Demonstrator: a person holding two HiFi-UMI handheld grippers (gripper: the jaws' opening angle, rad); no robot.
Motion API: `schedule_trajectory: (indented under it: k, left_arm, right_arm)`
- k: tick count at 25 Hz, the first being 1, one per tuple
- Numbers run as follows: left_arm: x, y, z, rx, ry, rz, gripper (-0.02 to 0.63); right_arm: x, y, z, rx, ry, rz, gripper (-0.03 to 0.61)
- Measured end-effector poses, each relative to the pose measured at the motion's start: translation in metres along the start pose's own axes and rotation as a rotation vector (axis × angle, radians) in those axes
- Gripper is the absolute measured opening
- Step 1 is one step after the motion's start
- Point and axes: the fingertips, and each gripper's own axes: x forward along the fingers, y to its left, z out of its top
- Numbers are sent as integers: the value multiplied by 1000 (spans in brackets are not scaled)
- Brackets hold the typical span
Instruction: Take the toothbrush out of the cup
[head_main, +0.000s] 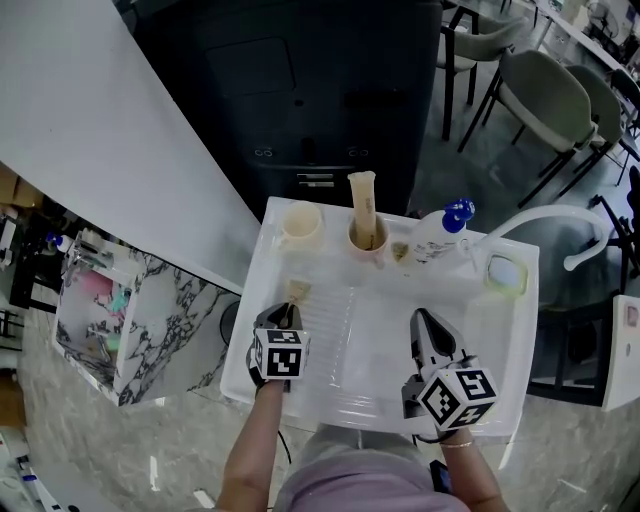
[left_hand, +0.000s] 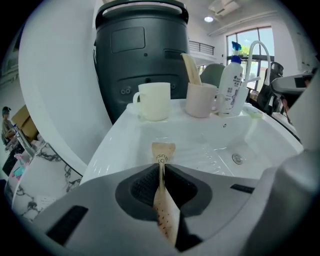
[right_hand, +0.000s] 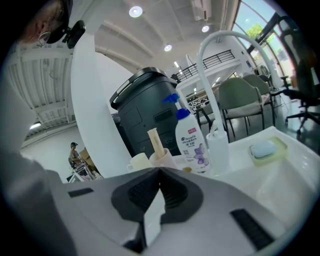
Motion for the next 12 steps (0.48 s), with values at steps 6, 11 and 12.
schedule_trajectory:
  k: [6, 11, 12]
  left_arm:
    - [2, -3, 2, -11, -1, -13, 99]
    - [-12, -3, 20, -36, -73, -11, 140]
    - [-17, -2, 27, -43, -92, -9, 140]
  right_arm:
    - [-4, -2, 4, 2, -13, -3, 5]
    - [-9, 0, 12, -4, -32, 6, 5]
    - [-10, 1, 14, -5, -37, 9, 5]
